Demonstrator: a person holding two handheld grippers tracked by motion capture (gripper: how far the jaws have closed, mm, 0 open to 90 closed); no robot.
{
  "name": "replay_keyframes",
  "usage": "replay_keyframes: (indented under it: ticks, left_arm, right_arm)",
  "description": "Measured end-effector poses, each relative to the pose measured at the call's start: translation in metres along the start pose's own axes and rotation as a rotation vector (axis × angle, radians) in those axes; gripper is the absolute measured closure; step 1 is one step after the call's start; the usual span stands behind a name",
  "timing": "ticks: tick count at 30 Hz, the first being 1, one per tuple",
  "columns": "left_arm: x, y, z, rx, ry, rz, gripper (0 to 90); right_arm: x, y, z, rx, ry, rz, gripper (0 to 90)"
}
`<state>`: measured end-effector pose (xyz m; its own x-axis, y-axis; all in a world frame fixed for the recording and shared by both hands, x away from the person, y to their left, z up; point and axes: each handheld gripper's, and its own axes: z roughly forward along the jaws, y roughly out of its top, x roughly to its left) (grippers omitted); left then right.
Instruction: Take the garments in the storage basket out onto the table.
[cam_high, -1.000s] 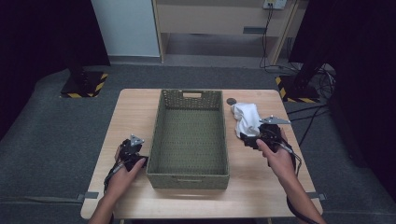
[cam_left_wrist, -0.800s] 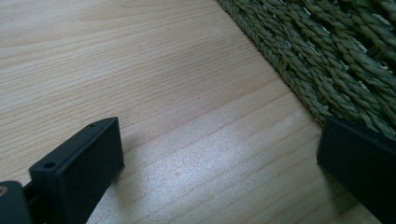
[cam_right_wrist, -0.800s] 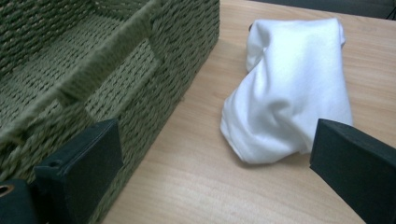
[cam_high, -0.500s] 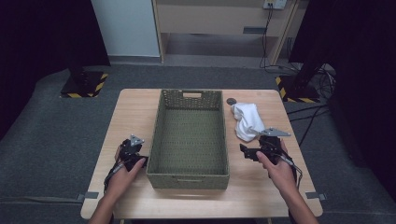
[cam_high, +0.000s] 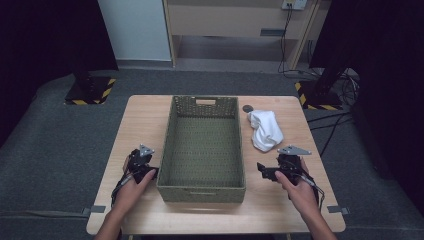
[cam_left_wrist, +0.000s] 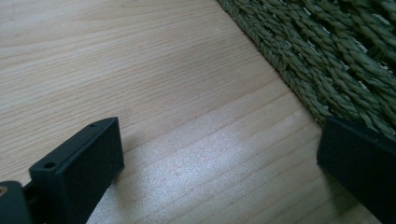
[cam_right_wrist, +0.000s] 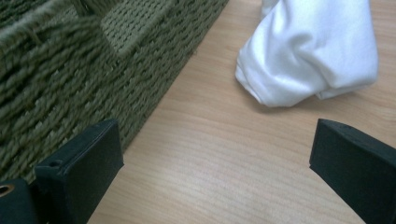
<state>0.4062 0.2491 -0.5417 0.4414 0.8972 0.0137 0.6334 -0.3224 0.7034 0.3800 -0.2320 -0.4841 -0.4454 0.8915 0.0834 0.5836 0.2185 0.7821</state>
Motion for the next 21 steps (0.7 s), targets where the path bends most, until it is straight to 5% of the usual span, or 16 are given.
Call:
replay_keyframes:
  ticks: [21]
  left_arm:
    - [0.000, 0.000, 0.000, 0.000, 0.000, 0.000, 0.0]
  right_arm:
    - [0.005, -0.026, 0.005, 0.062, 0.006, -0.008, 2.9]
